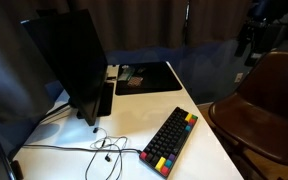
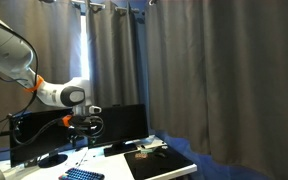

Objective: Push a black key on the keyboard

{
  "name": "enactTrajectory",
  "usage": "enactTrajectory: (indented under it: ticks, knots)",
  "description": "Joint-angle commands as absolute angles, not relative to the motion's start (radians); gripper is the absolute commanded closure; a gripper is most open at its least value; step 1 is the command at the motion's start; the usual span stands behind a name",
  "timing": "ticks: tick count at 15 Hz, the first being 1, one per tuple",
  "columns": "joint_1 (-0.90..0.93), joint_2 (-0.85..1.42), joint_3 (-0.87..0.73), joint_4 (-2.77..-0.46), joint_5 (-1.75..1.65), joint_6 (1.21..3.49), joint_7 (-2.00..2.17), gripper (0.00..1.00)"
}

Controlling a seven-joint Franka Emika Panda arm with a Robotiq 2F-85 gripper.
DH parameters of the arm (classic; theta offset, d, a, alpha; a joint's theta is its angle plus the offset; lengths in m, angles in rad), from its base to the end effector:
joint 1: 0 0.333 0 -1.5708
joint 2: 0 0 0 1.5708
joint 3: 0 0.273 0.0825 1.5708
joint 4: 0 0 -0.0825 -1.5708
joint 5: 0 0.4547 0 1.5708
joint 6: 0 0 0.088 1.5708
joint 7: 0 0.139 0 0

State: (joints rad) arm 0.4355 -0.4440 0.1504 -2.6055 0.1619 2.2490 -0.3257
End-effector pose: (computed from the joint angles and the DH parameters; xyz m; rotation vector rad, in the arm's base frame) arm 0.4011 0.2654 0.2975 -2.8194 -1.1980 -0.1183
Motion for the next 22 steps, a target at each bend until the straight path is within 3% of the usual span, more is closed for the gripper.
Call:
enactTrajectory:
  ticks: [1, 8, 9, 17, 22]
  knots:
    - [0.480, -0.250, 0.225, -2.532, 0.220, 2.385, -0.316, 0.00]
    - [0.473, 0.104, 0.360, -2.350, 0.172, 2.617, -0.292, 0.00]
    - [0.458, 0.004, 0.362, -2.429, 0.187, 2.592, -0.285, 0.00]
    - [0.449, 0.125, 0.387, -2.345, 0.176, 2.630, -0.266, 0.00]
    - [0.470, 0.201, 0.355, -2.315, -0.028, 2.705, -0.005, 0.03]
